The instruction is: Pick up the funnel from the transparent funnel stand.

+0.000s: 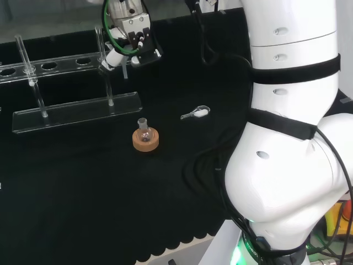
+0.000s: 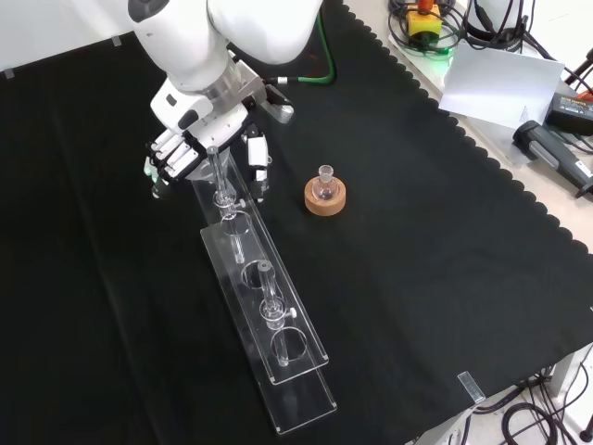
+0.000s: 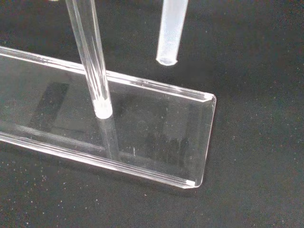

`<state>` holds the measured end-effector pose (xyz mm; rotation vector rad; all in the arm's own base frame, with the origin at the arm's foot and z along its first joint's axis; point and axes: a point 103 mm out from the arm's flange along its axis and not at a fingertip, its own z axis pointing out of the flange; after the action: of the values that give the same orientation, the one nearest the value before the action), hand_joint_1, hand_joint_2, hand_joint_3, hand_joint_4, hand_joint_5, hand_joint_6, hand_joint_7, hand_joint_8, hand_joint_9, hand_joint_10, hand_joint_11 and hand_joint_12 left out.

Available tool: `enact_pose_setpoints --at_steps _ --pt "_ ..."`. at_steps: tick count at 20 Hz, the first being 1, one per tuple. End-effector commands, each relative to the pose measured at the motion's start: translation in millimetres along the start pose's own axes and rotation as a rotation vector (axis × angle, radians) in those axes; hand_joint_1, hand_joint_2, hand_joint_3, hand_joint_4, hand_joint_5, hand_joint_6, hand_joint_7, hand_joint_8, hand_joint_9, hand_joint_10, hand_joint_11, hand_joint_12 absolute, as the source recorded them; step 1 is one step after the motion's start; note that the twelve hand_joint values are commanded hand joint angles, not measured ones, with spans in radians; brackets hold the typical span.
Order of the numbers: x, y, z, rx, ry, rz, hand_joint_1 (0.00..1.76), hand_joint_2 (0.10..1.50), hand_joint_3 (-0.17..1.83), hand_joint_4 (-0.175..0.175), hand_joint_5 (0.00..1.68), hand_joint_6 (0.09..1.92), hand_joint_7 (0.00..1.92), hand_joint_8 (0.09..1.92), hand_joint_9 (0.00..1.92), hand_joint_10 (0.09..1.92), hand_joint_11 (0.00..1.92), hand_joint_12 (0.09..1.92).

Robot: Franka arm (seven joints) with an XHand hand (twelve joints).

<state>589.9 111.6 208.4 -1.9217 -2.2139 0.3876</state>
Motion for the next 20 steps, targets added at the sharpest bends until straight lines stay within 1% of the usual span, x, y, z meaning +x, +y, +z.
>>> enact_pose_setpoints --at_steps 1,6,8,11,18,20 --pt "0.7 -2.0 -2.3 -0.006 -0.002 0.000 0.55 0.72 0.02 -0.071 0.04 0.09 0.17 0.48 0.00 0.81 0.00 0.51" --pt "0.7 -2.4 -3.7 -0.017 -0.007 0.002 0.54 0.72 0.02 -0.072 0.04 0.09 0.16 0.49 0.00 0.81 0.00 0.50" --pt "-1.3 -1.4 -6.0 -0.003 0.012 0.000 0.54 0.73 0.03 -0.072 0.04 0.09 0.16 0.49 0.00 0.81 0.00 0.49" --pt "-6.5 -0.1 -15.0 0.008 0.029 0.008 0.52 0.73 0.02 -0.072 0.04 0.09 0.16 0.50 0.00 0.81 0.00 0.48" --pt "-17.3 -5.3 -36.4 -0.010 0.034 0.011 0.50 0.72 0.02 -0.073 0.03 0.09 0.16 0.50 0.00 0.81 0.00 0.47" --pt "-20.6 -6.0 -40.1 -0.006 0.036 0.013 0.50 0.72 0.02 -0.073 0.02 0.09 0.15 0.50 0.00 0.81 0.00 0.46"
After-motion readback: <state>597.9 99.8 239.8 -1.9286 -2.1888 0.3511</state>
